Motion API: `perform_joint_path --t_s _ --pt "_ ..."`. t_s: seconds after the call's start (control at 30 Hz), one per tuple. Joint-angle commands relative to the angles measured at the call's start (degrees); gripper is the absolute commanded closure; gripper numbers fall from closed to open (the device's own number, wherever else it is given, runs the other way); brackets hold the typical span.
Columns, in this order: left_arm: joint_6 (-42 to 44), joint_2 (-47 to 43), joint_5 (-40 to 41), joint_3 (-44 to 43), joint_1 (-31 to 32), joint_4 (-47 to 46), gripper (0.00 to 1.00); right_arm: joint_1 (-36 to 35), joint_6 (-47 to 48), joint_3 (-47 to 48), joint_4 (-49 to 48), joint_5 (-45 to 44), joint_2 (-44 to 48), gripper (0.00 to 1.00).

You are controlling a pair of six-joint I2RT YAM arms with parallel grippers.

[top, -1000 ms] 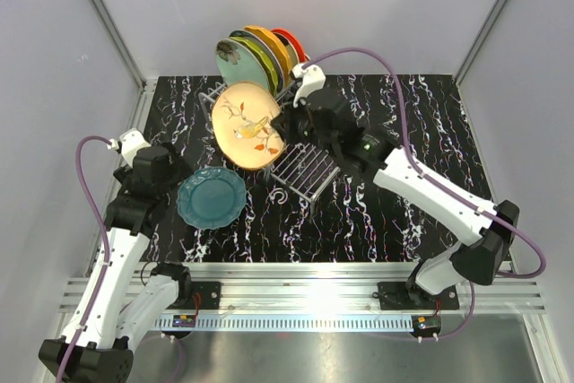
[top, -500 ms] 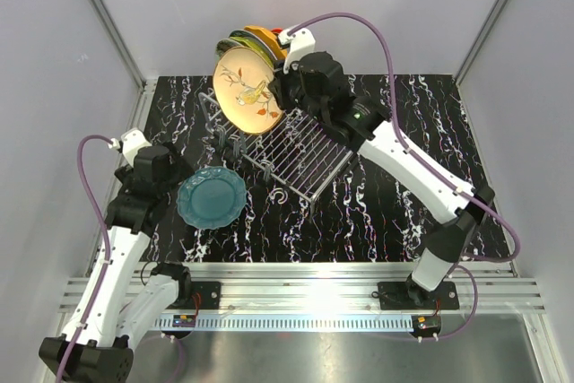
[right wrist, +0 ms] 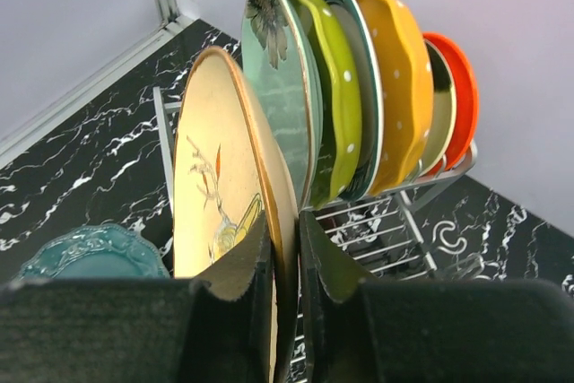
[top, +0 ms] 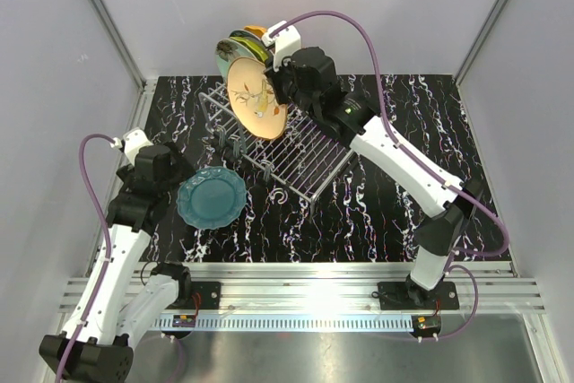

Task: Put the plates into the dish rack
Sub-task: Insert the plate into the dish rack

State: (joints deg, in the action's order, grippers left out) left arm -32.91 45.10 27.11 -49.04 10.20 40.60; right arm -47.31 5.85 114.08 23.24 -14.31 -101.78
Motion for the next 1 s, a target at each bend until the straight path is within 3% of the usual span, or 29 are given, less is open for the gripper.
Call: perform_joint_path --t_s 0.0,0.37,0.7,0.97 --pt "-0.23 0.25 -0.83 -0.89 0.17 -2.19 0.01 -0.15 3.20 4.31 -11.29 -2.13 0.79 1.00" --pt "0.12 0.34 -1.45 -0.54 0.26 -2.54 0.01 -0.50 2.67 0.09 -14.80 -0.72 1.22 1.00" --pt "0.39 0.25 -1.89 -0.53 0.17 -2.81 0.01 -2.96 16.11 -2.90 -20.08 -2.30 3.25 1.00" --pt "0.47 0.34 -1.98 -0.36 0.17 -2.98 0.01 -3.32 20.78 -2.55 -22.36 -4.06 2.99 1.00"
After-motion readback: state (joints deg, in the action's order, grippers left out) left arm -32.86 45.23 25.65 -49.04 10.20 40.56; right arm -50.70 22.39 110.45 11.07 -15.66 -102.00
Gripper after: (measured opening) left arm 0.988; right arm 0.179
